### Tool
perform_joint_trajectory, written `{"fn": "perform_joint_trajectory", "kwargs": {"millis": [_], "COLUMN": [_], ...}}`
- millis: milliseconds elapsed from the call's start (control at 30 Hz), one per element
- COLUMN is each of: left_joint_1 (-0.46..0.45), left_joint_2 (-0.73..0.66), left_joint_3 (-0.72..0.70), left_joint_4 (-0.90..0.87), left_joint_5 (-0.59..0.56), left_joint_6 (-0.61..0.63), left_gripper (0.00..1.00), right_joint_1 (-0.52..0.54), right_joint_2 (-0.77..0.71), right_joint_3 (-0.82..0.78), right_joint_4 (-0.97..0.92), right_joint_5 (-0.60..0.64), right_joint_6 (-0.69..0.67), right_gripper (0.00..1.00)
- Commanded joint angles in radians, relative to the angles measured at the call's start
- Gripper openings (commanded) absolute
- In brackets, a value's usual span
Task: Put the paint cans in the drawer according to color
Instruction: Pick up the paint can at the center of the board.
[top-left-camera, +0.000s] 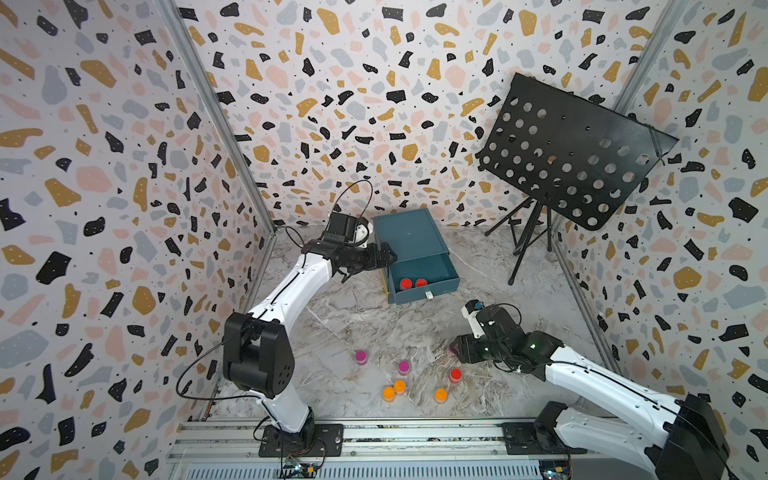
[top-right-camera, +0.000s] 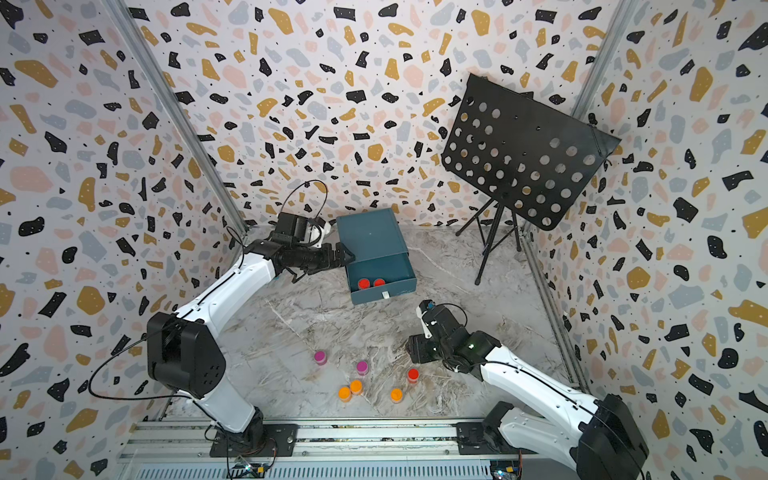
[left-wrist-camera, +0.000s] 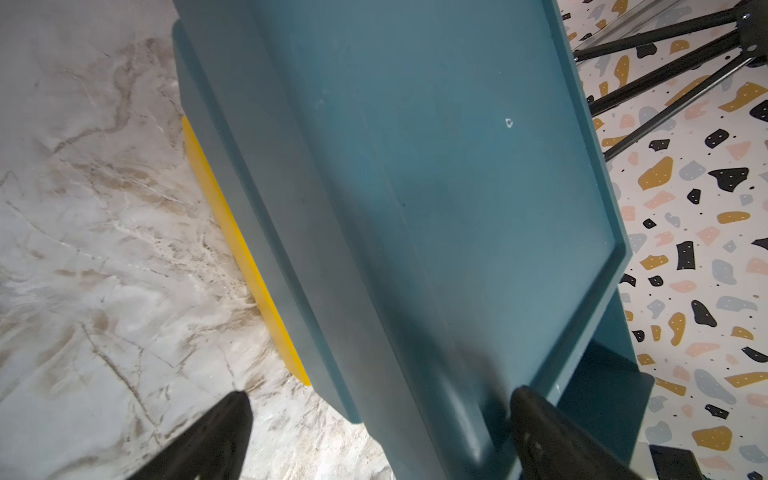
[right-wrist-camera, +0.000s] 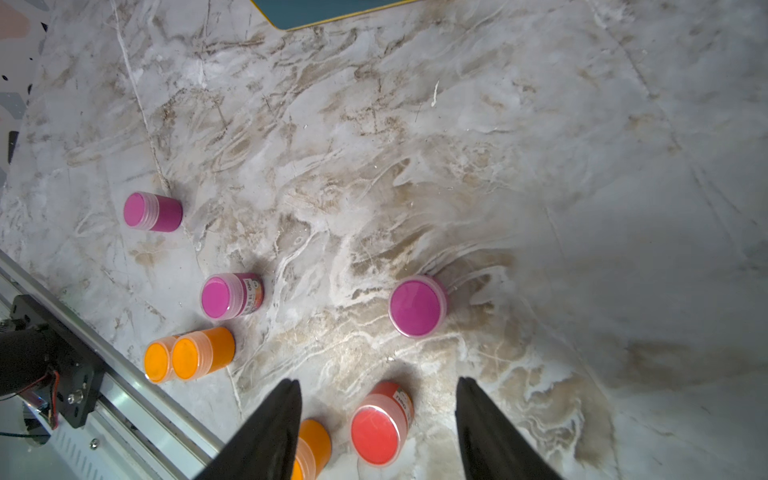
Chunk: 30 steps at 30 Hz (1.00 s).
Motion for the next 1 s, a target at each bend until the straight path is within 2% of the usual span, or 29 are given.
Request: {"fn": "perform_joint_trajectory", "kwargs": {"millis": [0, 400, 633, 967], "left_joint_1": [-0.007, -0.007, -0.007, -0.007], "left_joint_2": [0.048, 0.055, 0.057, 0.05], "left_joint_3": [-0.008, -0.012, -0.004, -0.004], "left_joint_4": [-0.057, -0.078, -0.086, -0.089], "left_joint_5": [-0.007, -0.017, -0.015, -0.018], "left_joint_6": [0.024, 0.028, 0.026, 0.026], "left_gripper": [1.0, 1.0, 1.0, 1.0], "right_joint_1": [0.01, 0.055, 0.085, 0.151], "right_joint_2": [-0.031, -0.015, 0.046, 0.058], "right_joint_3": [-0.028, -0.042, -0.02, -0.05], "right_joint_4": [0.012, 0.021, 0.027, 0.014], "right_joint_5": [-0.002, 0.033, 0.043, 0.082], "right_joint_6": [-0.003, 0.028, 0.041, 0.118], "right_gripper": [0.64, 0.64, 0.64, 0.64]}}
